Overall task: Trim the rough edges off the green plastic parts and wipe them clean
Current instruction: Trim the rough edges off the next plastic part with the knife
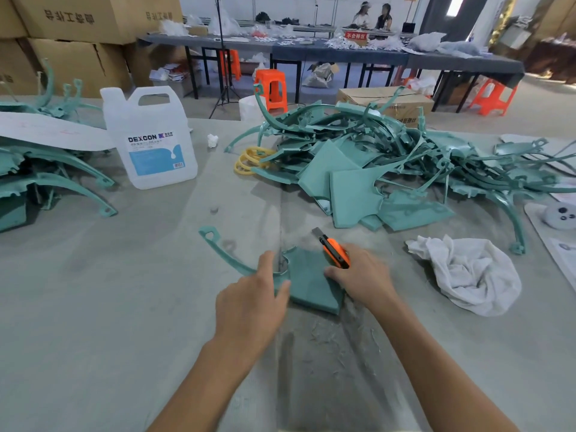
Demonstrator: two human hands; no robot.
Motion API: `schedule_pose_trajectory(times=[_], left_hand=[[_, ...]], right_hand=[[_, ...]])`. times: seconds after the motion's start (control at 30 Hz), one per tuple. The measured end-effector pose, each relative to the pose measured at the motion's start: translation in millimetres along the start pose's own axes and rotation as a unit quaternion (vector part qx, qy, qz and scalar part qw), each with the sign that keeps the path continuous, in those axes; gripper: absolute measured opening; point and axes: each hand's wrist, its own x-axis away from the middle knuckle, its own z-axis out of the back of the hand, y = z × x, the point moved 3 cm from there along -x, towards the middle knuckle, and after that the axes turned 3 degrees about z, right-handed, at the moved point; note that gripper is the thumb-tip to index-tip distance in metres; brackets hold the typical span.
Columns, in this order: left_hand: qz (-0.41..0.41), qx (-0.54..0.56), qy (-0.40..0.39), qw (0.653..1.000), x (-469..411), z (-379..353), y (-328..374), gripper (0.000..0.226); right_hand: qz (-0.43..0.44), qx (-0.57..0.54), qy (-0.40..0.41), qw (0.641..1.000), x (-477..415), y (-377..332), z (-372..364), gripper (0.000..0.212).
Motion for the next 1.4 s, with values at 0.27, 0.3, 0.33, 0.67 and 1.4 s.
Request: schedule_pose_trajectory(times=[0.27,0.3,0.33,0.67,1.4], left_hand=[[0.019,-0.031,-0.183,0.982,-64,-20,12,0.053],[0.035,0.027,-0.203,0.978,-68,-23,11,0.048],[0.049,0.083,-0.218,0.971,-70,-24,9,0.041],[0.03,0.055,0.009,0.998,-51,-1,8,0.019],[-0.096,-0.002,0.219,0.971,-25,4,23,0.027]], right_hand=[[0.038,-0.084,0.053,0.994,7,-2,9,0.058],[0.055,-0.086,0.073,0.992,10,-3,14,0.059],[0.068,-0.088,0.093,0.989,13,-4,18,0.058],[0.127,-0.082,0.146,0.978,50,-47,34,0.019],[0.092,0.103,-0.03,0.99,63,-61,116,0.032]])
